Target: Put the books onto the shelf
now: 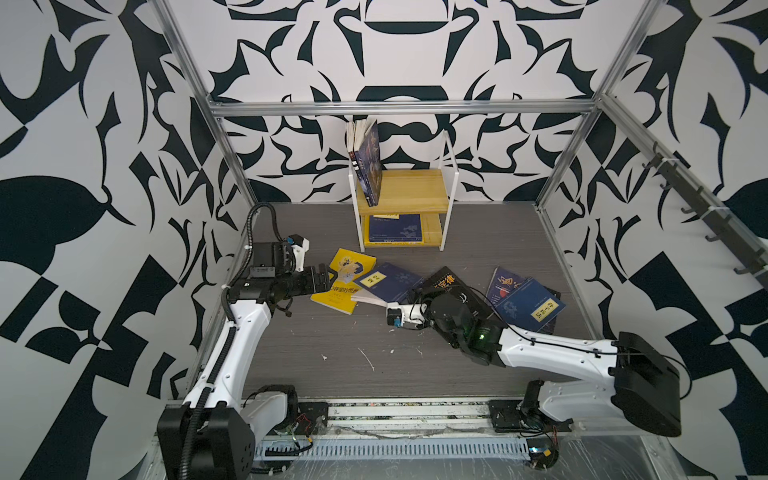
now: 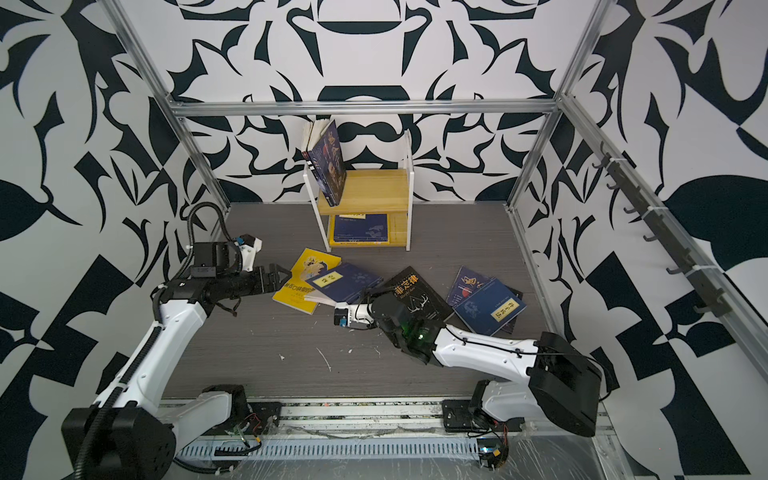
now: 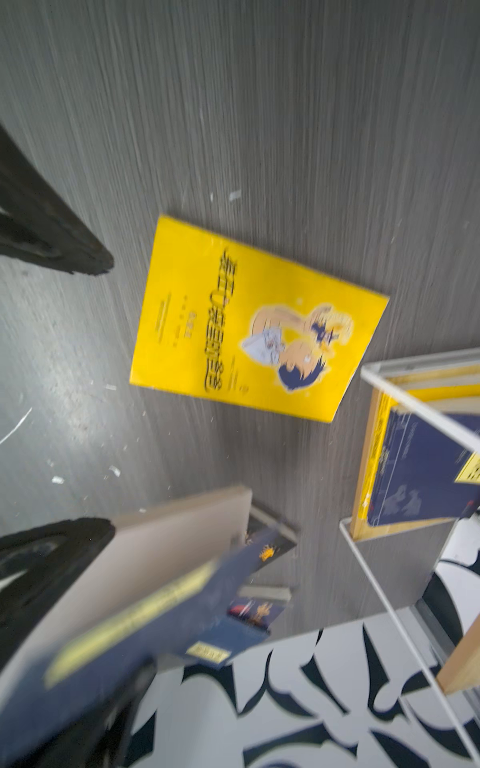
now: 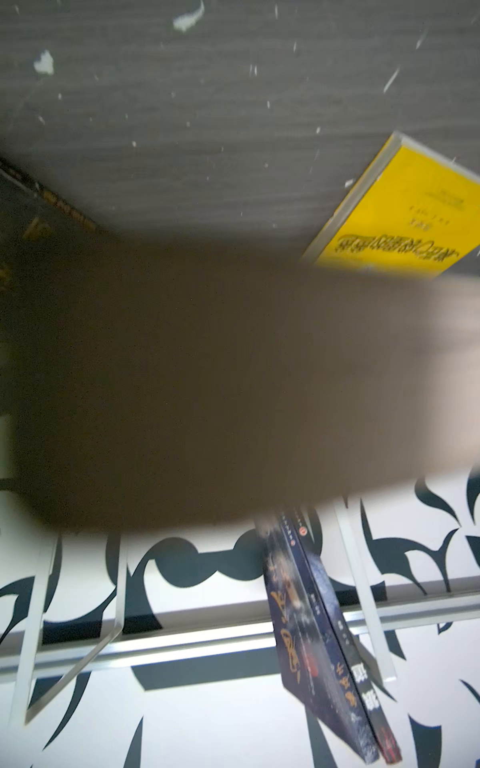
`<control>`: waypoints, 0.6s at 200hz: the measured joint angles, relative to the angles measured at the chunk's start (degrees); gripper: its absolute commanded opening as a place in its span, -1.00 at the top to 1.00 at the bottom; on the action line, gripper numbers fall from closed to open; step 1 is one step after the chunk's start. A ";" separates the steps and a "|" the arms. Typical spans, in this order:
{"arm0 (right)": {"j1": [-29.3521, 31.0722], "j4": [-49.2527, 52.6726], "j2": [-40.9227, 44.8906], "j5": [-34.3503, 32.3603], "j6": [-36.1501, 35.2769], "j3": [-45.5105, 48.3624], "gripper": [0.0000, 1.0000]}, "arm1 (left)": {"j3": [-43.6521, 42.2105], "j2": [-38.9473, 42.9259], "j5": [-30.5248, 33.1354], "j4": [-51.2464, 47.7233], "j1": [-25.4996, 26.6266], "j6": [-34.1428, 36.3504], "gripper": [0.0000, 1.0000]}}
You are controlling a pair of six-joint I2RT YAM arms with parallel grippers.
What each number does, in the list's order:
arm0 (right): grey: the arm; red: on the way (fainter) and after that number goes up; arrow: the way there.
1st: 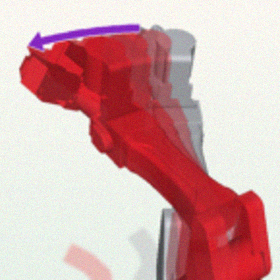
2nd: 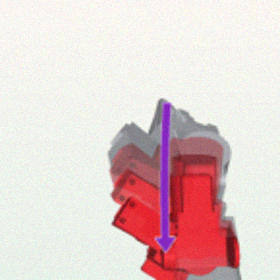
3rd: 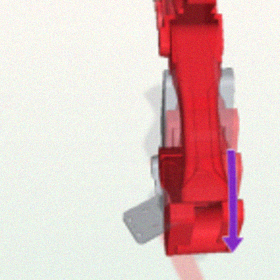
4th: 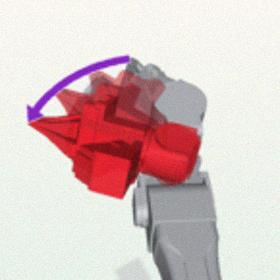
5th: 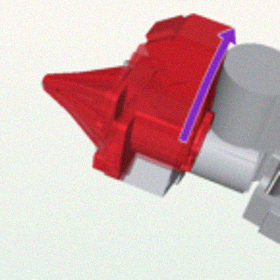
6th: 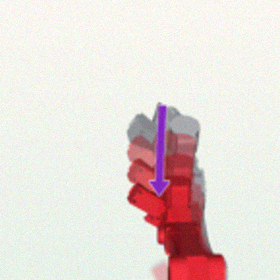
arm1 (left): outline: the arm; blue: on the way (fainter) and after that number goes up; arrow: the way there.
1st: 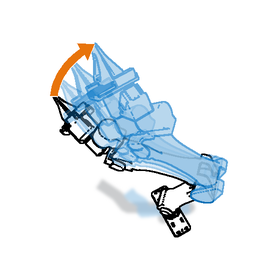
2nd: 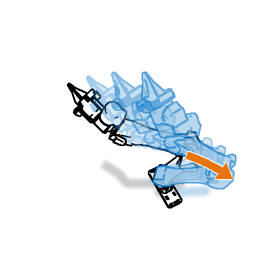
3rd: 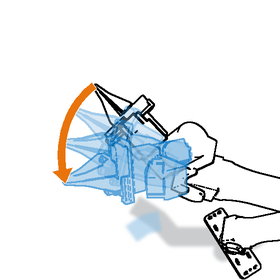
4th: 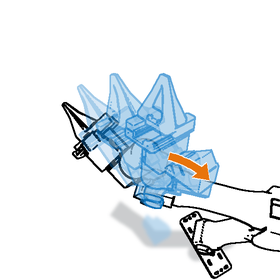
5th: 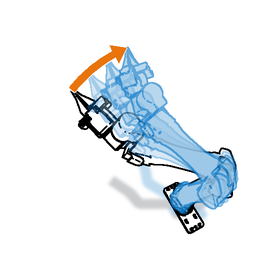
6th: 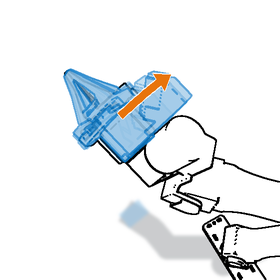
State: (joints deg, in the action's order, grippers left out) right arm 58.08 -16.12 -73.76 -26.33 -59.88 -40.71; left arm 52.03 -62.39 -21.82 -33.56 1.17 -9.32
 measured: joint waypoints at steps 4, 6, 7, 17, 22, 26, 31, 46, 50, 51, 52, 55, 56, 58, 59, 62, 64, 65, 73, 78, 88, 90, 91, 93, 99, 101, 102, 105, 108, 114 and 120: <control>-0.20 0.83 -0.48 -0.74 -0.11 -1.27 1.00 | -0.35 0.44 0.28 0.04 -0.44 0.42 -0.93; -0.28 1.20 -0.70 -1.09 -0.17 -1.88 1.00 | -0.48 0.55 0.37 0.09 -0.57 0.48 -0.93; -0.33 1.36 -0.81 -1.22 -0.20 -2.10 1.00 | -0.63 0.70 0.44 0.15 -0.72 0.57 -0.93; -0.83 2.86 -2.60 -3.15 -0.63 -5.03 1.00 | -1.36 1.60 0.83 0.35 -1.86 1.29 -0.94; -1.14 3.63 -3.76 -4.28 -0.79 -6.58 1.00 | -1.64 2.01 0.98 0.42 -2.43 1.53 -0.96; -1.31 4.24 -4.81 -5.27 -1.09 -7.89 1.00 | -1.81 2.25 1.09 0.44 -2.84 1.73 -0.96; -1.60 4.87 -6.23 -6.49 -1.31 -9.44 1.00 | -1.97 2.60 1.22 0.44 -3.37 1.95 -0.98; -2.62 5.95 -10.84 -10.08 -2.10 -13.90 1.00 | -2.36 3.65 1.60 1.01 -4.59 2.75 -0.99; -2.95 6.03 -12.26 -11.04 -2.32 -15.04 1.00 | -2.54 4.00 1.73 1.22 -4.83 3.06 -0.99; -3.02 6.05 -12.44 -11.15 -2.34 -15.21 1.00 | -2.60 4.13 1.77 1.25 -4.94 3.19 -0.99; -3.10 6.05 -12.87 -11.43 -2.43 -15.58 1.00 | -2.64 4.20 1.79 1.29 -4.98 3.21 -0.99; -3.37 6.08 -13.77 -11.93 -2.60 -16.22 1.00 | -2.80 4.44 1.86 1.38 -5.16 3.39 -0.99; -3.48 6.10 -14.21 -12.17 -2.67 -16.57 1.00 | -2.84 4.57 1.92 1.38 -5.27 3.48 -0.99; -3.58 6.12 -14.62 -12.44 -2.75 -16.87 1.00 | -2.91 4.70 1.97 1.38 -5.38 3.58 -0.99; -3.72 6.10 -15.04 -12.66 -2.84 -17.20 1.00 | -2.93 4.79 1.99 1.38 -5.44 3.69 -0.99; -3.98 6.14 -15.87 -13.11 -3.02 -17.81 1.00 | -2.97 5.01 2.08 1.33 -5.66 3.87 -0.99; -4.20 6.19 -16.44 -13.44 -3.15 -18.27 1.00 | -2.99 5.07 2.10 1.33 -5.79 3.93 -0.99; -4.24 6.19 -16.63 -13.55 -3.19 -18.40 1.00 | -2.99 5.11 2.14 1.33 -5.84 3.96 -0.99; -5.03 6.19 -18.82 -14.80 -3.61 -19.91 1.00 | -2.99 5.40 2.27 1.51 -6.34 4.39 -0.99; -5.51 6.19 -19.89 -15.45 -3.80 -20.63 1.00 | -2.99 5.51 2.36 1.64 -6.60 4.59 -0.99; -6.38 5.79 -21.84 -16.70 -4.42 -21.88 1.00 | -2.99 5.62 2.56 1.70 -6.93 4.90 -0.99; -6.56 5.75 -22.16 -16.96 -4.57 -22.10 1.00 | -2.99 5.64 2.58 1.70 -6.97 4.94 -0.99; -6.60 5.70 -22.29 -17.05 -4.63 -22.18 1.00 | -2.99 5.64 2.60 1.70 -6.97 4.94 -0.99; -6.78 5.55 -22.67 -17.29 -4.72 -22.38 1.00 | -2.99 5.66 2.60 1.73 -7.02 4.96 -0.99; -7.26 5.18 -23.58 -17.92 -5.05 -22.97 1.00 | -2.99 5.68 2.64 1.84 -7.06 5.07 -0.99; -7.43 4.98 -23.96 -18.12 -5.16 -23.21 1.00 | -2.99 5.68 2.64 1.88 -7.06 5.05 -0.99; -7.50 4.94 -24.06 -18.21 -5.20 -23.28 1.00 | -2.99 5.68 2.67 1.90 -7.06 5.05 -0.99; -7.80 4.59 -24.63 -18.58 -5.46 -23.69 1.00 | -2.99 5.68 2.69 1.97 -7.06 5.07 -0.99; -8.00 4.31 -25.09 -18.84 -5.68 -24.02 1.00 | -2.99 5.68 2.69 2.05 -7.04 5.07 -0.99; -8.41 3.76 -26.01 -19.34 -6.19 -24.72 1.00 | -2.99 5.68 2.67 2.16 -7.04 5.05 -0.99; -8.85 3.10 -27.08 -19.98 -6.67 -25.55 1.00 | -2.99 5.68 2.62 2.25 -6.97 5.01 -0.99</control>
State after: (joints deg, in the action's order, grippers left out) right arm 49.23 -13.02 -100.84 -46.30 -66.54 -66.26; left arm 49.04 -56.71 -19.20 -31.31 -5.80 -4.32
